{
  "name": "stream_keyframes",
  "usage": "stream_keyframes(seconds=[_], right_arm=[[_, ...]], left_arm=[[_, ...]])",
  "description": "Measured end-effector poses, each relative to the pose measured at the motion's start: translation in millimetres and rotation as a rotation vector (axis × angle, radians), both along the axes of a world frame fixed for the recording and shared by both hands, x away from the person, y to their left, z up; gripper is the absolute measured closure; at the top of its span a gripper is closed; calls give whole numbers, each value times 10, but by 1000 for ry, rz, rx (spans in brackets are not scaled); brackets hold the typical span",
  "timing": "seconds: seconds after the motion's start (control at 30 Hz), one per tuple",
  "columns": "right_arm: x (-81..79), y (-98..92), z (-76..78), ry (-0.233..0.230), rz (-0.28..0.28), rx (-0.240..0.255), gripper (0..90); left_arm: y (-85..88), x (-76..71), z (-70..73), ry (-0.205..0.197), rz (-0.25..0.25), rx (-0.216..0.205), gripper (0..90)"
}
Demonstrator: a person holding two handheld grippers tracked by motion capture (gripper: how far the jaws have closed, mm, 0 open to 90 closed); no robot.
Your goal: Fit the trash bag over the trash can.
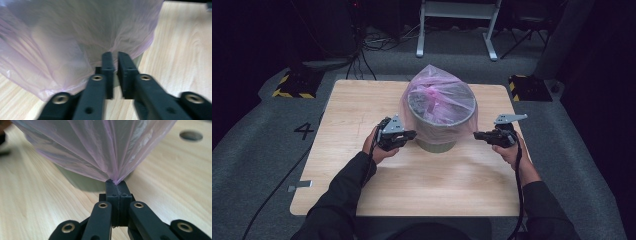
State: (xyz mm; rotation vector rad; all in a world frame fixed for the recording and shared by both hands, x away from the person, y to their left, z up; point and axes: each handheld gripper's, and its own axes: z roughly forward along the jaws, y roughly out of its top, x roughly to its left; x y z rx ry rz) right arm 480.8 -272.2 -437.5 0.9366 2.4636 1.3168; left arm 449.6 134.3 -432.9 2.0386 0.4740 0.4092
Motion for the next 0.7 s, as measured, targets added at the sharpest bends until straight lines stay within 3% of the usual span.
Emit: stream_keyframes(seconds=[0.1, 0.13, 0.33, 0.4, 0.43, 0.6, 0.7], right_arm=[[61, 30, -79, 33, -13, -30, 900], [80, 40, -99, 32, -19, -35, 900], [87, 38, -64, 1, -41, -21, 900], [94, 29, -50, -7, -47, -23, 900], [99, 24, -42, -9, -52, -26, 900], [130, 16, -20, -20, -66, -36, 900], [149, 14, -1, -28, -70, -43, 900]], left_arm=[[59, -9, 60, -20, 38, -29, 624], [152, 4, 141, -35, 70, -75, 565], [362, 76, 422, -99, 181, -155, 385], [376, 137, 530, -140, 225, -136, 365], [387, 183, 580, -147, 232, -148, 359], [377, 489, 809, -120, 264, -218, 360], [286, 657, 898, -116, 266, -191, 362]])
